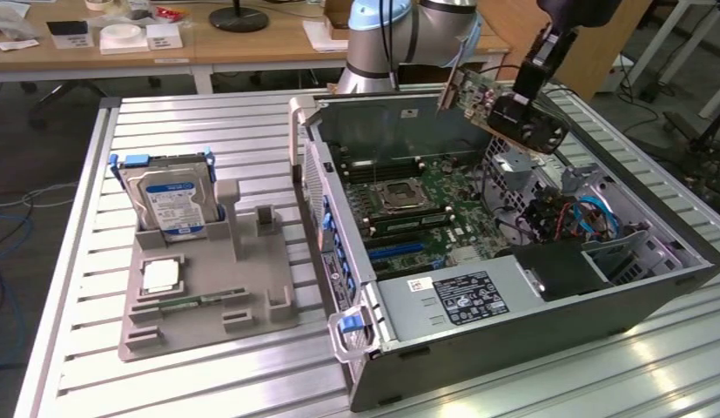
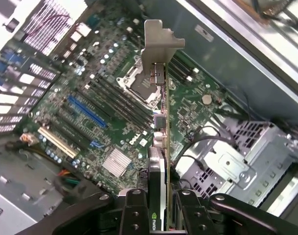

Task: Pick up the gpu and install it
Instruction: 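Insert the gpu into the slot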

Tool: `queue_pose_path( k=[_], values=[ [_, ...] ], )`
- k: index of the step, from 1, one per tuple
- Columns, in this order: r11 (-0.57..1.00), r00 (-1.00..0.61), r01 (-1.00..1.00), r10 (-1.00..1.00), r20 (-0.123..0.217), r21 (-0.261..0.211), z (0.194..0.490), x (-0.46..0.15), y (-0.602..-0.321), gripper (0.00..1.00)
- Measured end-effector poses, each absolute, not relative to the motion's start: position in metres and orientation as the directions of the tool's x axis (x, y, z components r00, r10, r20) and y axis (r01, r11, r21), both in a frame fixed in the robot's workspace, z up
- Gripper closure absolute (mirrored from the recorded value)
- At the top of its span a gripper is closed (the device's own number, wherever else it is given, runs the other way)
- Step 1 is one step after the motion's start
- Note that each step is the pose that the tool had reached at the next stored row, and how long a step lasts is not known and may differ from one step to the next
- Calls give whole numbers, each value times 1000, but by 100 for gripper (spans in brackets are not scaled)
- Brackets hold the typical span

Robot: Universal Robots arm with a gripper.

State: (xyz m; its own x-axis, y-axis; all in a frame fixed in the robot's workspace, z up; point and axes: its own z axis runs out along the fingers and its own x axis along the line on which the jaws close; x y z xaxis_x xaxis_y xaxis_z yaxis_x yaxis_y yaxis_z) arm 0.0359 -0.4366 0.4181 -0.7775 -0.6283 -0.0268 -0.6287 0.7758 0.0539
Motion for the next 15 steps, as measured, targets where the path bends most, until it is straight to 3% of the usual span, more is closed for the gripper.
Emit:
queue_pose_path(
  k=[15],
  values=[
    [578,-580,-814,-814,-27,54,418,36,-437,73]
  ],
)
